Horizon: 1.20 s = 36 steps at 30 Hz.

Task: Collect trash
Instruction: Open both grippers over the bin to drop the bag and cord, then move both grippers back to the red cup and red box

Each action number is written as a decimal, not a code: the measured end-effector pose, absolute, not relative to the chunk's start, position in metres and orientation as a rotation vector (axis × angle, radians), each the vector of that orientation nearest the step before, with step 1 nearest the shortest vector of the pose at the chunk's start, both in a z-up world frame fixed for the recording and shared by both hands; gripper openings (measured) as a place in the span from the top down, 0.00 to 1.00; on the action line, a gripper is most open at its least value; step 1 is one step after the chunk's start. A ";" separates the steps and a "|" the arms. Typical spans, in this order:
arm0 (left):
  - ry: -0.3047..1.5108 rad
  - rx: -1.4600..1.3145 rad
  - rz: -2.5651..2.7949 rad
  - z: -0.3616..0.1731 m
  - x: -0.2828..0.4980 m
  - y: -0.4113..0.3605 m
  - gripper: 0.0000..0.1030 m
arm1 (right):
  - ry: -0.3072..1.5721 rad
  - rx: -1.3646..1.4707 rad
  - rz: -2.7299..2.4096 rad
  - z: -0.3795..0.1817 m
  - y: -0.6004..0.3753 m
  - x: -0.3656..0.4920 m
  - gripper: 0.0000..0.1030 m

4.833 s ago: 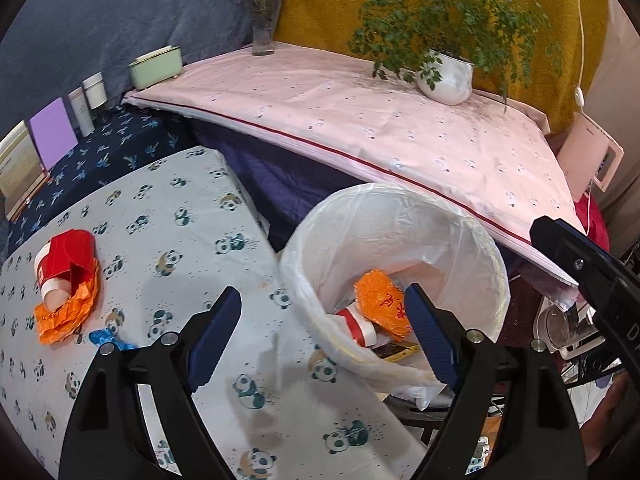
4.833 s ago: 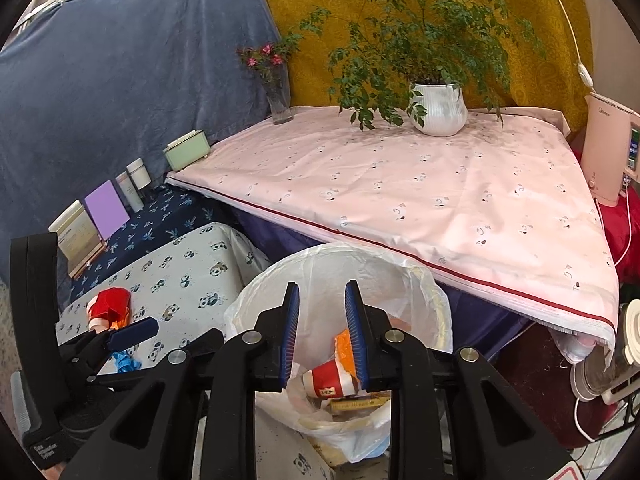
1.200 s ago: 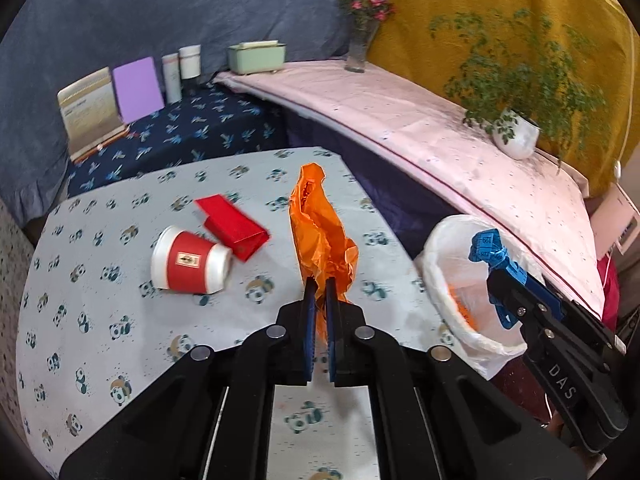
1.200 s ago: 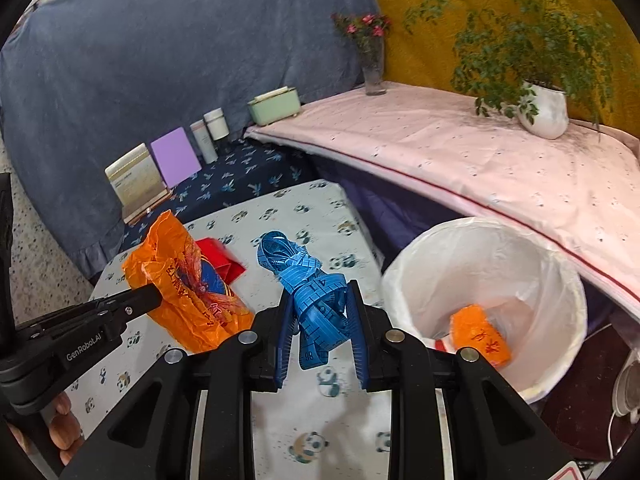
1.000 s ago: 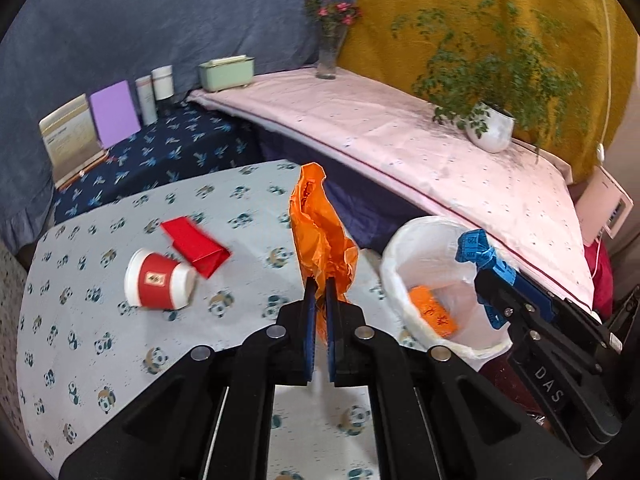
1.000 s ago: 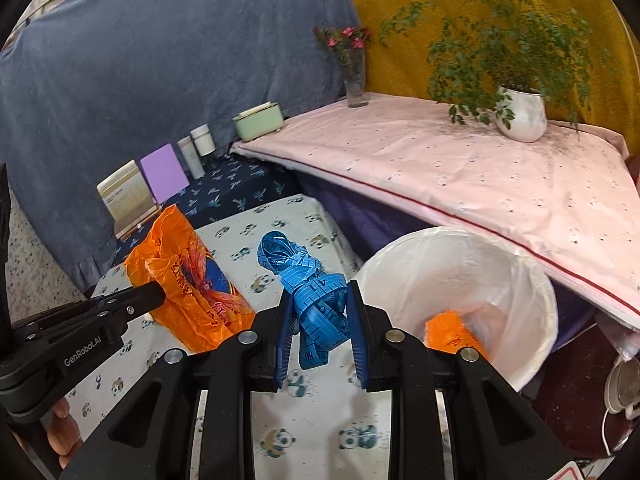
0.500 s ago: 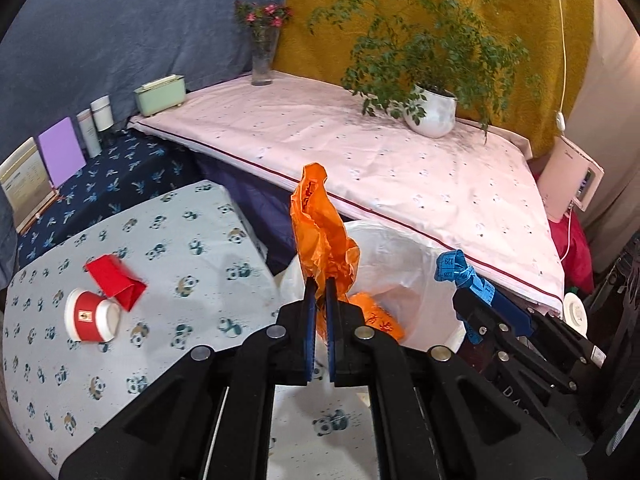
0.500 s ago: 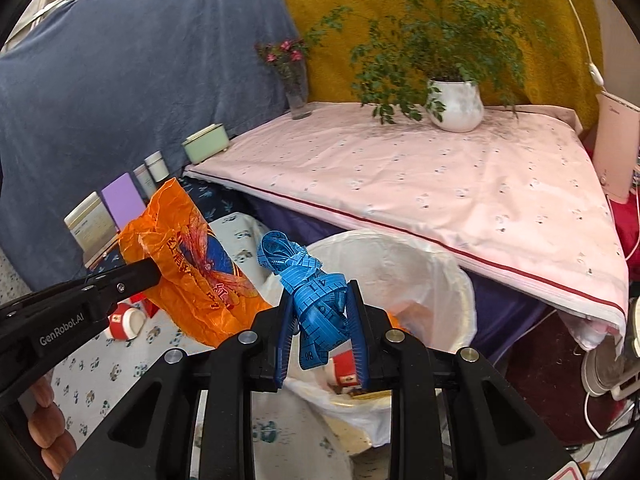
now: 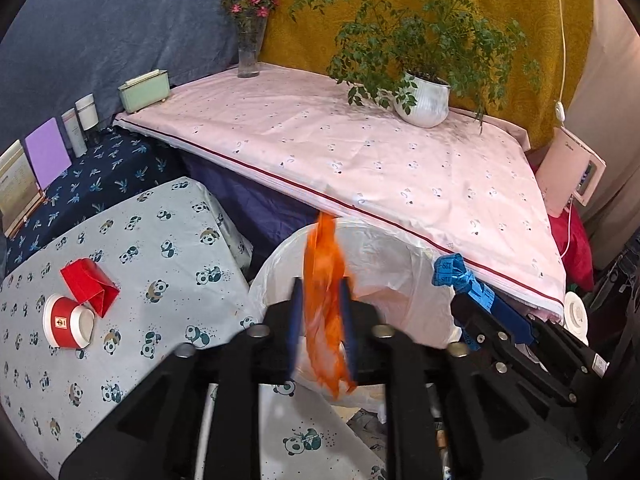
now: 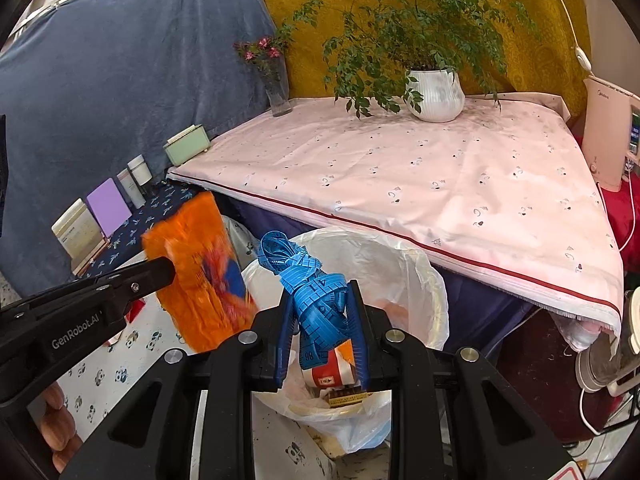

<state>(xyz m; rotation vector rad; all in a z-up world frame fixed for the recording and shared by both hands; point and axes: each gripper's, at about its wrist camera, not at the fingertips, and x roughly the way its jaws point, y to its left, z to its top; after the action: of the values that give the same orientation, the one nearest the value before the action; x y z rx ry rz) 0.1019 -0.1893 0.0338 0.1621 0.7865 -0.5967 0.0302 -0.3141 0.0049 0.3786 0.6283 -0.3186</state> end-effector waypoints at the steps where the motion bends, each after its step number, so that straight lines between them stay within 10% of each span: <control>1: 0.785 0.157 -0.591 0.034 0.103 -0.188 0.67 | 0.630 0.378 -0.319 0.004 -0.315 0.031 0.77; 36: 0.777 0.087 -0.429 0.022 0.127 -0.121 0.32 | 0.631 0.314 -0.290 0.013 -0.281 0.053 0.54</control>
<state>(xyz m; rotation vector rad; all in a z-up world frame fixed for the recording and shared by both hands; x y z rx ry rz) 0.1269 -0.1211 0.0220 0.0875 0.7774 -0.4287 0.0535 -0.2809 0.0127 0.3141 0.6309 -0.2901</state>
